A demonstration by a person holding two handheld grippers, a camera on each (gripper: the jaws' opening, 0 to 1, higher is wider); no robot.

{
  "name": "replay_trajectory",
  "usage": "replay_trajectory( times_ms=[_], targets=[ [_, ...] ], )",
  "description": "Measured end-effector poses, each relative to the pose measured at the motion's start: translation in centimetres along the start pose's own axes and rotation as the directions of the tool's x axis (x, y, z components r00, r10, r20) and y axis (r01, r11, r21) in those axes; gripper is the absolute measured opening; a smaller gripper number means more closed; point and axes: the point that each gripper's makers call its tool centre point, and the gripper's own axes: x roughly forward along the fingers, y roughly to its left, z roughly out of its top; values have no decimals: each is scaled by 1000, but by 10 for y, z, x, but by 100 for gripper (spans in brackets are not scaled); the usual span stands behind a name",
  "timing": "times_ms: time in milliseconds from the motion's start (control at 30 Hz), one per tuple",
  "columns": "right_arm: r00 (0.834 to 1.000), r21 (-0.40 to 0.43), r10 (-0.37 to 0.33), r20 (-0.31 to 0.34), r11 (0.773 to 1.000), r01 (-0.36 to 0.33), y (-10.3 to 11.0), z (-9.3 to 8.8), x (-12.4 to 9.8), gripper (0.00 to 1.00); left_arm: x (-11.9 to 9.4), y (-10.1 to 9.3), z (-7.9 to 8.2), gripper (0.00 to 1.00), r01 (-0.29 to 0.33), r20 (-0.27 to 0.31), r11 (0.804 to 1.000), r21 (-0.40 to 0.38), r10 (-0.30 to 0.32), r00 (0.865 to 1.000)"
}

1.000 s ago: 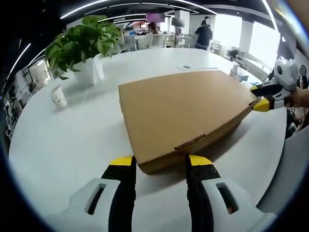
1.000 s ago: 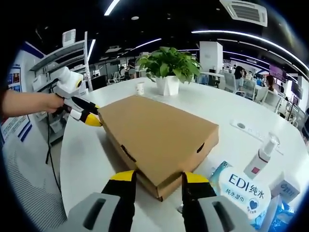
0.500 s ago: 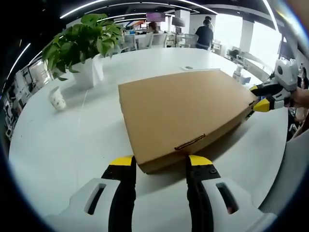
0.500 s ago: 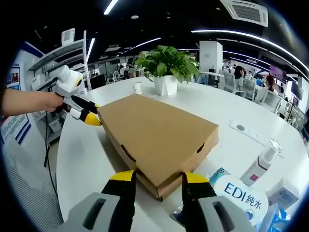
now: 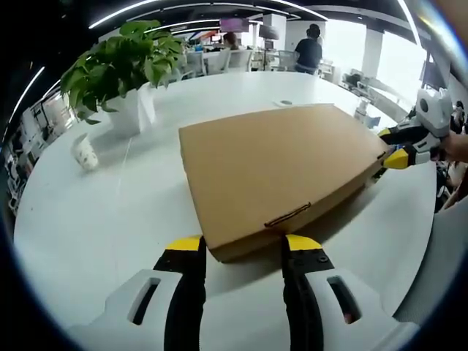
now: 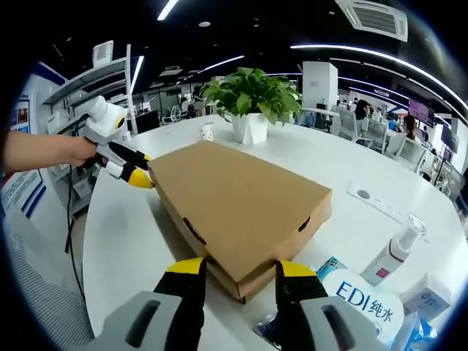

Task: Operate the shoe box by opening the lid, removing the specified soft item, and placing it in the target area until the item is outside and the box remains undamaged.

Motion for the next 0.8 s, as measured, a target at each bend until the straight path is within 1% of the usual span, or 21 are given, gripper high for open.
replay_trajectory(
  times_ms=[467,567,800],
  targets=[
    [1000,0,-1,0,1000,1,-1,1,1,35,0,1,0,40,-3,-6,1000,8,3,1000],
    [1000,2,0,0,1000,0,0,0,1,35,1,2,-1,40,-15,-14,999,30,15,1000],
    [1000,0,-7,1,1000,7,-2,1,2,35,0,4,-1,38,-19,-20,1000,24,19,1000]
  ],
)
